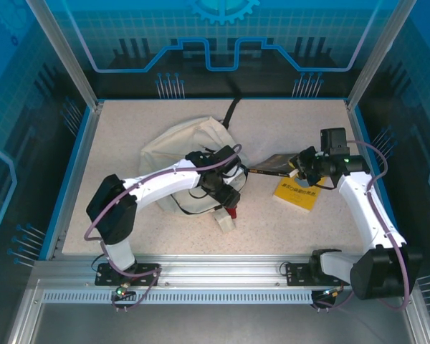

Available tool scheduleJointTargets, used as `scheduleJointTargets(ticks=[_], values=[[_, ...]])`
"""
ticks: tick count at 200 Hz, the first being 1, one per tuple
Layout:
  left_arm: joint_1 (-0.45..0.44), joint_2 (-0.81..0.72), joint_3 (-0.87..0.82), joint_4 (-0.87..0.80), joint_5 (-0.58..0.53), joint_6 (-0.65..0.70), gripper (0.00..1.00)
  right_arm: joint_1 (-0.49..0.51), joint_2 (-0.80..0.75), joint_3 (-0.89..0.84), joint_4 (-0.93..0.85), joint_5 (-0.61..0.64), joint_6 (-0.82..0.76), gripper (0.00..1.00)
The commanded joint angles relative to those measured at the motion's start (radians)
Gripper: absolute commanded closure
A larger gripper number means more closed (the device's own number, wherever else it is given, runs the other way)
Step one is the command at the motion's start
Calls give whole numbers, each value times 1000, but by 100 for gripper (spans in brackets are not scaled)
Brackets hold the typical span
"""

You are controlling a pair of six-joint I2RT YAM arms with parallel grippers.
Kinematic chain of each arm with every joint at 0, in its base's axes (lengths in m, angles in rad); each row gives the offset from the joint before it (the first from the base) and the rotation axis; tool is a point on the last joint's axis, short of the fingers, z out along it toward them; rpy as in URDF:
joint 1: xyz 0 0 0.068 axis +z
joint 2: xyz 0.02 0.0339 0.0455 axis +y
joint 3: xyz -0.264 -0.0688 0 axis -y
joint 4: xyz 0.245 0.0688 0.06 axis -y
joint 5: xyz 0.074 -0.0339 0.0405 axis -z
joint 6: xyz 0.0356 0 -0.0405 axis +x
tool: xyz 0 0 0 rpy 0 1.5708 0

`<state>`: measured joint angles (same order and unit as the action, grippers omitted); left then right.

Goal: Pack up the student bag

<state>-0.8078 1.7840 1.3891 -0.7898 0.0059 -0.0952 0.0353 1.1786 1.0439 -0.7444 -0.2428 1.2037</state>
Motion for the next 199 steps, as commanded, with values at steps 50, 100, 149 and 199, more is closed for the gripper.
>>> scheduleJointTargets(ticks=[50,100,149,199], values=[[29,151,177,-117,-63,113,20,-19,-39,-26,43,-44,-17,100],[63,199,218,-140,-53,108,46,-20,-45,-25,42,-47,-21,100],[112,153,230,-140,113,114,75,-20,-59,-27,24,-25,-29,100],[159,119,225,-140,213,119,86,-20,-86,-41,16,-13,-30,100]])
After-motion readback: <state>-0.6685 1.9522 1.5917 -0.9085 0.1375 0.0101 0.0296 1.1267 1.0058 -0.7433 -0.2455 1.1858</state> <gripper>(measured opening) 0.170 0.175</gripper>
